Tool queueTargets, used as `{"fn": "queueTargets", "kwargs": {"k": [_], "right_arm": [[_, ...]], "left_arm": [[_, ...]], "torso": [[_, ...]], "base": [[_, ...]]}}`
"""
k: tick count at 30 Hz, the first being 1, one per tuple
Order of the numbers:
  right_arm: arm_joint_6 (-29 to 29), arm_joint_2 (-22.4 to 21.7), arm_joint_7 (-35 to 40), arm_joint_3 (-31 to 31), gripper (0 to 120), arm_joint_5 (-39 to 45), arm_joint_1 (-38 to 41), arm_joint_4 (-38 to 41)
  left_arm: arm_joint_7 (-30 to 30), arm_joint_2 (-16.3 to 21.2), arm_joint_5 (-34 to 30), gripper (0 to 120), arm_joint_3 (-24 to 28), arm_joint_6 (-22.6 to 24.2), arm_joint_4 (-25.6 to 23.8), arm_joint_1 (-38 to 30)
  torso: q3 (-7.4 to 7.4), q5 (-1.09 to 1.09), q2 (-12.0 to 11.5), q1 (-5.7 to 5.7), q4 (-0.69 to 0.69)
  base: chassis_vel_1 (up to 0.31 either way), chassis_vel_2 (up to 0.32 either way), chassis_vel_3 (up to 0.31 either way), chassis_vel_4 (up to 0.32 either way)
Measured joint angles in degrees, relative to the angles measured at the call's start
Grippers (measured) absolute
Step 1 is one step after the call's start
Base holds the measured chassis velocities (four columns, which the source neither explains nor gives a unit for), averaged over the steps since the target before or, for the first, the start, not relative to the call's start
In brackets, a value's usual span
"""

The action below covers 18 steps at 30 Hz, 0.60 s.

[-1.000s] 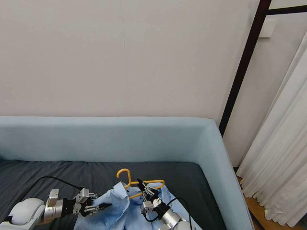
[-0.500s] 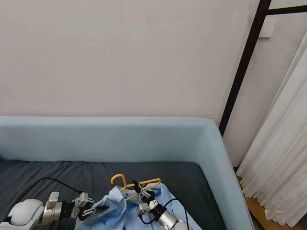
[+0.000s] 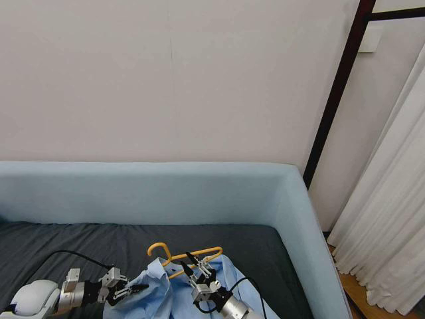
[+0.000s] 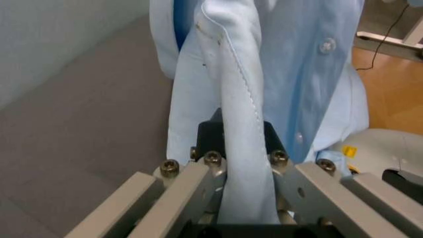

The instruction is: Pick up the clothes from the sofa and hang them on the clothes hanger.

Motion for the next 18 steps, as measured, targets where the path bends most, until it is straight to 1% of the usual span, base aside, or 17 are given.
{"fn": "queueTargets", "kwargs": {"k": [2,3,4,5,6,7,9,10,11,12,13,14,16,17,18], "right_arm": [[3.61,-1.50,-4.62,0.46,65,3.35,-0.23,0.74],[4.26,-2.06,-5.87,0.39,70,5.18,-0.37,1.15],[4.30,-2.67,-6.69,0.09,73,7.54,-0.52,1.69],[4.30,-2.67,-6.69,0.09,73,7.54,-0.52,1.69],[3.39,-3.54,-7.19,-0.60,79,11.33,-0.66,2.51],[0.22,-4.63,-7.34,-1.89,83,17.25,-0.71,3.75],[-8.11,-6.41,-6.48,-4.19,93,28.01,-0.66,5.88],[-8.11,-6.41,-6.48,-4.19,93,28.01,-0.66,5.88],[-11.48,-7.00,-5.95,-4.90,95,32.20,-0.54,6.61],[-16.94,-7.66,-4.86,-5.80,99,40.03,-0.21,7.80],[-21.44,-7.92,-3.80,-6.17,100,47.35,0.11,8.62],[-21.44,-7.92,-3.80,-6.17,100,47.35,0.11,8.62],[-29.16,-7.97,-2.28,-6.04,100,61.53,1.06,9.86],[-31.96,-7.81,-1.83,-5.54,100,67.28,1.51,10.14],[-31.96,-7.81,-1.83,-5.54,100,67.28,1.51,10.14]], "left_arm": [[-0.01,-0.32,0.30,1,0.19,-0.10,0.96,-0.73],[0.00,-0.44,0.49,1,0.20,-0.14,1.44,-1.07],[-0.01,-0.52,0.66,1,0.20,-0.19,1.86,-1.33],[-0.01,-0.52,0.66,1,0.20,-0.19,1.86,-1.33],[-0.02,-0.59,0.86,1,0.08,-0.30,2.33,-1.45],[-0.03,-0.60,1.11,1,-0.22,-0.44,2.90,-1.43],[-0.12,-0.58,1.67,1,-0.44,-0.68,3.87,-1.50],[-0.12,-0.58,1.67,1,-0.44,-0.68,3.87,-1.50],[-0.12,-0.54,1.92,1,-0.46,-0.81,4.19,-1.58],[-0.12,-0.47,2.37,1,-0.47,-1.04,4.67,-1.71],[-0.12,-0.43,2.66,1,-0.50,-1.21,4.93,-1.78],[-0.12,-0.43,2.66,1,-0.50,-1.21,4.93,-1.78],[-0.12,-0.36,2.89,1,-0.60,-1.40,5.10,-1.81],[-0.12,-0.32,2.99,1,-0.68,-1.52,5.11,-1.81],[-0.12,-0.32,2.99,1,-0.68,-1.52,5.11,-1.81]], "torso": [[0.00,0.00,0.00,0.00,0.01],[0.00,0.00,0.00,0.00,0.01],[0.00,0.01,0.00,0.00,0.00],[0.00,0.01,0.00,0.00,0.00],[0.00,0.01,0.00,0.00,-0.01],[0.00,0.00,0.00,0.00,0.00],[0.00,0.01,0.00,0.00,0.02],[0.00,0.01,0.00,0.00,0.02],[0.00,0.00,0.00,0.00,0.02],[0.00,-0.01,0.00,0.00,0.01],[-0.01,0.01,0.00,-0.01,0.01],[-0.01,0.01,0.00,-0.01,0.01],[0.00,0.00,0.00,-0.01,0.00],[0.00,0.00,0.00,-0.01,0.00],[0.00,0.00,0.00,-0.01,0.00]], "base": [[0.000,0.000,0.000,0.000],[0.000,0.000,0.000,0.000],[0.000,0.000,0.000,0.000],[0.000,0.000,0.000,0.000],[0.000,0.000,0.000,0.000],[0.000,0.000,0.000,0.000],[0.000,0.000,0.000,0.000],[0.000,0.000,0.000,0.000],[0.000,0.000,0.000,0.000],[0.000,0.000,0.000,0.000],[0.000,0.000,0.000,0.000],[0.000,0.000,0.000,0.000],[0.000,0.000,0.000,0.000],[0.000,0.000,0.000,0.000],[0.000,0.000,0.000,0.000]]}}
